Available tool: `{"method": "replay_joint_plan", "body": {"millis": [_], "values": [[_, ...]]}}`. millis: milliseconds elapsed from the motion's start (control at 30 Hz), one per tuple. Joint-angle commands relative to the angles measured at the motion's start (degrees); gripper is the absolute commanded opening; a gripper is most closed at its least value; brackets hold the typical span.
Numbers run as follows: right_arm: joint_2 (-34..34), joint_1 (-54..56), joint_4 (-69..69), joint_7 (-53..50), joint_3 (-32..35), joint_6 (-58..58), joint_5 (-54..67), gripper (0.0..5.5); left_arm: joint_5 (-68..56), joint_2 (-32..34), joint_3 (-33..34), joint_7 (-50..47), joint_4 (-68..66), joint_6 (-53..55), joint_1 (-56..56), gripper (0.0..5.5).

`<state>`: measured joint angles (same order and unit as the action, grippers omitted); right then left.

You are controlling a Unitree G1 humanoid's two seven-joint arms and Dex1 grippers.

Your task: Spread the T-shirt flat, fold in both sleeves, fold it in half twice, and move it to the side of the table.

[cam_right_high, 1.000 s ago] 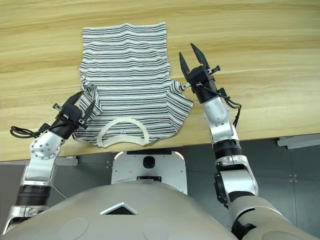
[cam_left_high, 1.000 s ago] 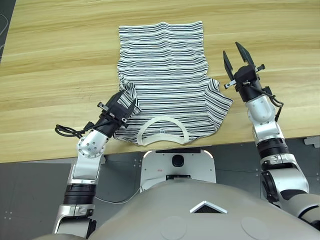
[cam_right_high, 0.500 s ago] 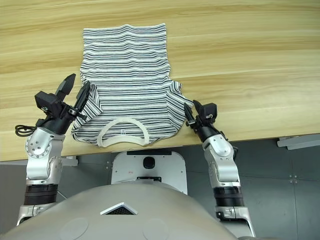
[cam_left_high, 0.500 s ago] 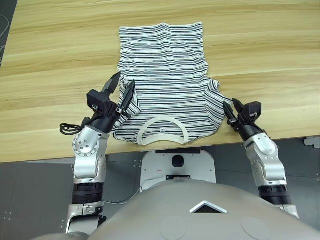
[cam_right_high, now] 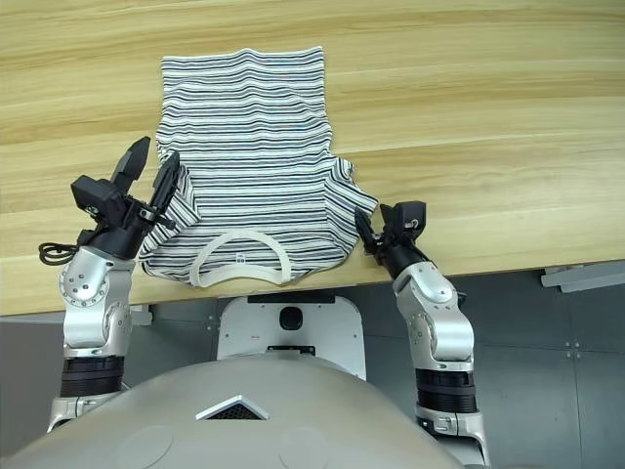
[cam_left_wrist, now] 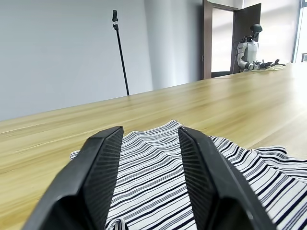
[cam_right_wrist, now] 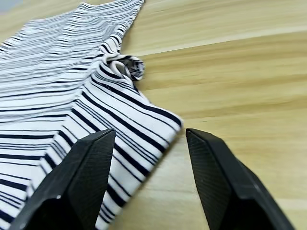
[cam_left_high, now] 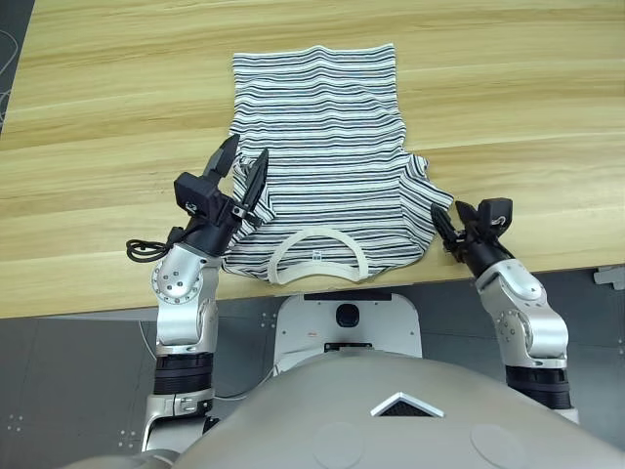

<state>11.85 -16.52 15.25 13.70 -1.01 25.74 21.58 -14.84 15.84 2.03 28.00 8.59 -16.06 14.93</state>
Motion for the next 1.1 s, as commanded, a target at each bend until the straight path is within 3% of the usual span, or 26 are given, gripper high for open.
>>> {"method": "replay_joint_plan", "body": {"millis": [33, 167, 633, 933, 1100], "values": [[-1.77, 1.15, 0.13, -0.64, 1.22, 5.32, 2.98, 2.72, 0.71, -0.09, 0.4, -0.44, -0.68, -0.3, -0.65, 2.17], [-3.0, 2.73, -1.38, -1.66, 1.9, 6.19, 3.29, 2.72, 1.01, -0.16, 0.29, -0.52, -0.65, -0.39, -0.8, 2.17], [-4.65, 2.37, -2.87, -1.15, 1.82, 1.58, 1.22, 0.13, 1.69, -0.59, 0.02, -0.75, -1.5, -0.4, -1.59, 2.17], [0.82, 2.41, -0.19, 3.17, -7.1, -18.07, -15.22, 0.13, 2.19, -1.32, -0.03, -0.87, -1.94, -0.59, -1.98, 2.17], [4.35, 5.71, -1.31, 9.67, -11.68, -18.81, -18.07, 0.13, 2.42, -1.83, -0.21, -0.9, -2.04, -0.59, -1.97, 2.17]]}}
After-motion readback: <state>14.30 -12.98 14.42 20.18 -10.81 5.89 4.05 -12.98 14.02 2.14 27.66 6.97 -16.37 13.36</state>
